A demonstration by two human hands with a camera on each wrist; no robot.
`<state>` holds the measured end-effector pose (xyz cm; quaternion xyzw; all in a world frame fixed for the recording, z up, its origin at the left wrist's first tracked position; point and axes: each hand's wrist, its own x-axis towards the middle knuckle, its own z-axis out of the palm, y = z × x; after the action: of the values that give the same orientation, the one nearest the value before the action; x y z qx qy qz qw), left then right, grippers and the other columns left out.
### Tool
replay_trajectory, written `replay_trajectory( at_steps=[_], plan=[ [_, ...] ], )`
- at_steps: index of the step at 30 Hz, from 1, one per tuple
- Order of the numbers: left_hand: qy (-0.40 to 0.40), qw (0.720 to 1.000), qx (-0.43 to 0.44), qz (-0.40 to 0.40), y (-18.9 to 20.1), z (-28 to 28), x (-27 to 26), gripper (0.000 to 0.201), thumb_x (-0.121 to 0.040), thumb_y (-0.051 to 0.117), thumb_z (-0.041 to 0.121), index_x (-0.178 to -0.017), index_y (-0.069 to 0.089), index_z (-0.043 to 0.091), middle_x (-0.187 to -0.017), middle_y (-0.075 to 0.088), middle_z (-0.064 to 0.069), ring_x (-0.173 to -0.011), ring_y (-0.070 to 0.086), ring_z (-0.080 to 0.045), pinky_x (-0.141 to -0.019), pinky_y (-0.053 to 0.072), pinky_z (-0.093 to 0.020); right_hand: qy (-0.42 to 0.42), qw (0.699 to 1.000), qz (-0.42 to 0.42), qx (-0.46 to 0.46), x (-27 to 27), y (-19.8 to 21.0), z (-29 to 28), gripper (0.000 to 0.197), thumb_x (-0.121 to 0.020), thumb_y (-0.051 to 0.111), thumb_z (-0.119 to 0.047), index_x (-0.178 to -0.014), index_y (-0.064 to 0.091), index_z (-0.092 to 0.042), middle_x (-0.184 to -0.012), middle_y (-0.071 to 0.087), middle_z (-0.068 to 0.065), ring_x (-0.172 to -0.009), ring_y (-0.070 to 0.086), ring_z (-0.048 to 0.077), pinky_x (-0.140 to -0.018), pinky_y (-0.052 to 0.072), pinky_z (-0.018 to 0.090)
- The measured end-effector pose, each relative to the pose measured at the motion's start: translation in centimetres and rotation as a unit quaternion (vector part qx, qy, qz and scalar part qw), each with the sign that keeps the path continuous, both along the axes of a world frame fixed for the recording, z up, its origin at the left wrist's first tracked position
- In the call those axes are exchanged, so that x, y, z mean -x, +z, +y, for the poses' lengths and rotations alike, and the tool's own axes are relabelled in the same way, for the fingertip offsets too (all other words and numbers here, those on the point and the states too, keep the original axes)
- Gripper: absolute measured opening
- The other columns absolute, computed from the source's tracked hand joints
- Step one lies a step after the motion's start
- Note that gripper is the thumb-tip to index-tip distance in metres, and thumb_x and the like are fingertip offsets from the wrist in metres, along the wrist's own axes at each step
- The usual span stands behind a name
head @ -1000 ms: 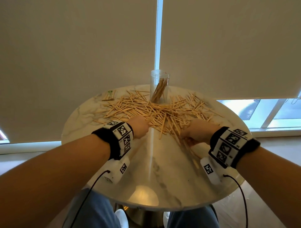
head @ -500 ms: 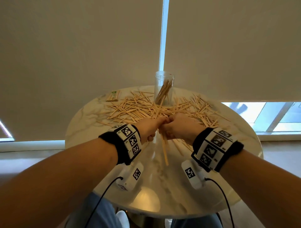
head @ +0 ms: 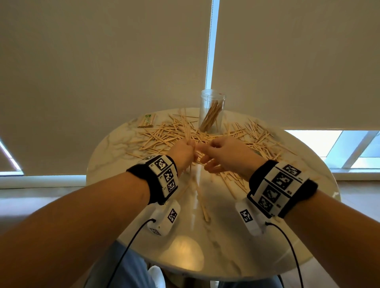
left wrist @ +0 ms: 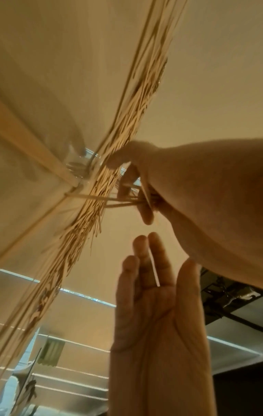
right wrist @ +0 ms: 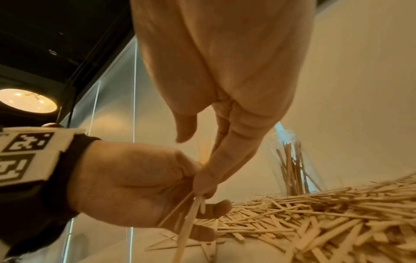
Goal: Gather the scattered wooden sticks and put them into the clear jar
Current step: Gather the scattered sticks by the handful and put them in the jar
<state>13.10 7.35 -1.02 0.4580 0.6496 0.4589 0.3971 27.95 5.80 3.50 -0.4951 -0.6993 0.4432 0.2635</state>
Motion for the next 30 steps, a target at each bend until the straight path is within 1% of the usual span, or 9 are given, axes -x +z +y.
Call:
replay_trajectory(
  at_steps=[4,8,13,15,18,20,22,26,30],
  plan=[
    [-0.024,0.993,-0.006,-0.115,0.0,-0.3,-0.6,0.022,-0.106,0.037,0.022,-0.096,0.054,0.014,-0.081,0.058,-0.008,-0.067,0.056,-0.019,-0.057,0.051,-0.034,0.017,0.999,0.029,-0.028,0.4,0.1,0.0,0.018,-0.089,0.074,-0.014,-0.1,0.068,-0.001,-0.088,0.076,0.013,-0.079,0.076,0.023,-0.074,0.063,0.035],
    [-0.042,0.994,-0.027,-0.098,0.9,-0.6,-0.8,0.037,-0.102,0.041,0.055,-0.097,0.056,0.021,-0.064,0.045,0.004,-0.05,0.038,-0.011,-0.046,0.034,-0.026,-0.022,0.998,-0.006,-0.053,0.2,0.4,0.3,0.015,-0.094,0.068,-0.018,-0.098,0.069,-0.004,-0.084,0.075,0.012,-0.08,0.075,0.026,-0.073,0.064,0.036],
    [-0.088,0.988,0.049,0.117,3.0,-1.7,0.8,0.027,-0.1,0.054,0.043,-0.094,0.057,0.017,-0.071,0.046,-0.001,-0.051,0.037,-0.013,-0.045,0.033,-0.024,0.02,0.936,-0.352,-0.013,-1.8,-0.1,0.0,0.039,-0.089,0.068,-0.048,-0.085,0.067,-0.01,-0.078,0.073,0.005,-0.073,0.073,0.021,-0.075,0.061,0.032],
    [-0.151,0.932,0.089,0.316,3.2,-2.3,1.8,0.034,-0.097,0.056,0.048,-0.115,0.058,0.02,-0.068,0.048,-0.003,-0.05,0.042,-0.015,-0.048,0.037,-0.024,0.025,0.888,-0.458,-0.035,-2.8,-0.5,-0.4,0.05,-0.086,0.065,-0.061,-0.075,0.061,-0.012,-0.07,0.064,0.001,-0.065,0.063,0.018,-0.075,0.057,0.031],
    [-0.249,0.786,0.136,0.549,1.8,-3.9,1.2,0.077,-0.093,0.043,0.071,-0.155,0.031,0.026,-0.073,0.054,-0.007,-0.062,0.053,-0.018,-0.06,0.046,-0.026,0.054,0.84,-0.538,-0.043,-3.5,-0.9,-1.2,0.052,-0.086,0.063,-0.062,-0.085,0.065,-0.01,-0.07,0.06,-0.001,-0.072,0.059,0.017,-0.07,0.051,0.028],
    [-0.233,0.779,0.173,0.555,0.3,-4.8,0.0,0.083,-0.084,0.046,0.08,-0.131,0.058,0.014,-0.089,0.063,-0.008,-0.082,0.061,-0.022,-0.073,0.047,-0.03,0.061,0.852,-0.519,-0.029,-3.1,-1.3,-1.1,0.039,-0.09,0.067,-0.047,-0.083,0.071,-0.009,-0.071,0.069,-0.001,-0.066,0.061,0.014,-0.063,0.051,0.026],
    [-0.231,0.778,0.188,0.553,-0.2,-5.2,-1.4,0.069,-0.091,0.049,0.069,-0.113,0.064,0.005,-0.097,0.062,-0.009,-0.089,0.061,-0.023,-0.073,0.045,-0.031,0.073,0.853,-0.516,-0.029,-2.6,-1.6,-0.6,0.029,-0.093,0.067,-0.033,-0.086,0.075,-0.006,-0.076,0.072,0.0,-0.063,0.061,0.013,-0.061,0.051,0.023],
    [-0.254,0.742,0.183,0.592,0.8,-5.1,-2.8,0.037,-0.108,0.042,0.028,-0.125,0.059,0.0,-0.089,0.051,-0.007,-0.089,0.049,-0.02,-0.075,0.038,-0.028,0.076,0.838,-0.535,-0.071,-2.3,-1.8,-0.3,0.034,-0.092,0.067,-0.024,-0.064,0.052,-0.012,-0.066,0.055,0.0,-0.075,0.057,0.02,-0.054,0.042,0.025],
    [-0.255,0.708,0.17,0.636,1.4,-4.9,-2.9,0.03,-0.106,0.046,0.021,-0.123,0.061,0.001,-0.072,0.041,0.0,-0.079,0.05,-0.019,-0.073,0.038,-0.026,0.08,0.826,-0.552,-0.081,-2.9,-1.5,-0.8,0.033,-0.095,0.057,-0.015,-0.063,0.048,-0.012,-0.064,0.05,0.0,-0.057,0.048,0.014,-0.046,0.038,0.021]
  ],
)
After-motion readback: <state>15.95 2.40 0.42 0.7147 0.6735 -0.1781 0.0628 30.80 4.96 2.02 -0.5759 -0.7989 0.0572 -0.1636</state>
